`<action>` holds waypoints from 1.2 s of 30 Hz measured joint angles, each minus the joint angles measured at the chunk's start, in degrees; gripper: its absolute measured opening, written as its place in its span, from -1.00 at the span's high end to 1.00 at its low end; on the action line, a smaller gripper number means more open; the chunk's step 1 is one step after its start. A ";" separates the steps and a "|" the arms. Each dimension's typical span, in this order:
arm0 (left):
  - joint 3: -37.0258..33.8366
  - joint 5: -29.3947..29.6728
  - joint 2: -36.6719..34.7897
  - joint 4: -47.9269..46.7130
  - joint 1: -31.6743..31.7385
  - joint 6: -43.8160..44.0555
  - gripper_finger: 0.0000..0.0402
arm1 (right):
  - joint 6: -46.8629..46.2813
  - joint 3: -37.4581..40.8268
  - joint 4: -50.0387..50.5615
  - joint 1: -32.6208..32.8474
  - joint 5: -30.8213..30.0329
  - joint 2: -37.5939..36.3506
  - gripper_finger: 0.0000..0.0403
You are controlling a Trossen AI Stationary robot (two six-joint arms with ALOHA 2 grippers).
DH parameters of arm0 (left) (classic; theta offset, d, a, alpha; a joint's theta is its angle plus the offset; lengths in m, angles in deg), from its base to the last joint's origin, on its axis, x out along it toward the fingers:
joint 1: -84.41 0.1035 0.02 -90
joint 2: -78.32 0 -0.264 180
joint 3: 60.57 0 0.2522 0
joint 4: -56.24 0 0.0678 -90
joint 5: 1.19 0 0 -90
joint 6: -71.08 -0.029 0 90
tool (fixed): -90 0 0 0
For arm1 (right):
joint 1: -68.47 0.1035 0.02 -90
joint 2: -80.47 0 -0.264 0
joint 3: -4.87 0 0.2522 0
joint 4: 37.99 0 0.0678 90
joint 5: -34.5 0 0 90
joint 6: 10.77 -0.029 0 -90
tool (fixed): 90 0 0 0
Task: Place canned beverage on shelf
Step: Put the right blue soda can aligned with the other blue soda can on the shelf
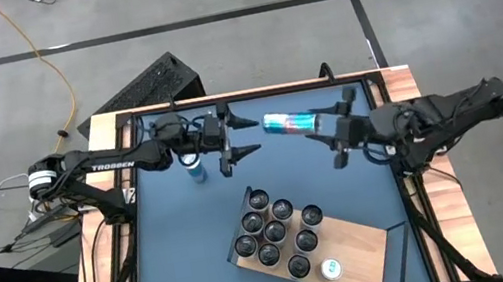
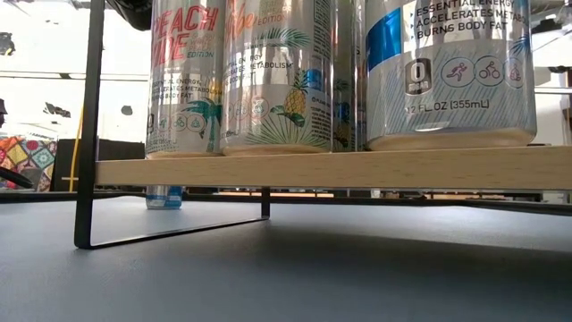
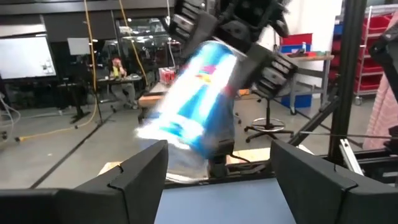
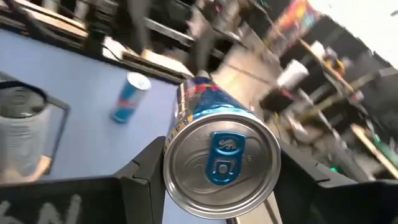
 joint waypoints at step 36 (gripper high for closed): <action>-0.03 0.61 0.02 -2.07 0.06 0.20 -0.34 | -53.49 -11.43 56.50 14.78 30.12 10.48 -0.04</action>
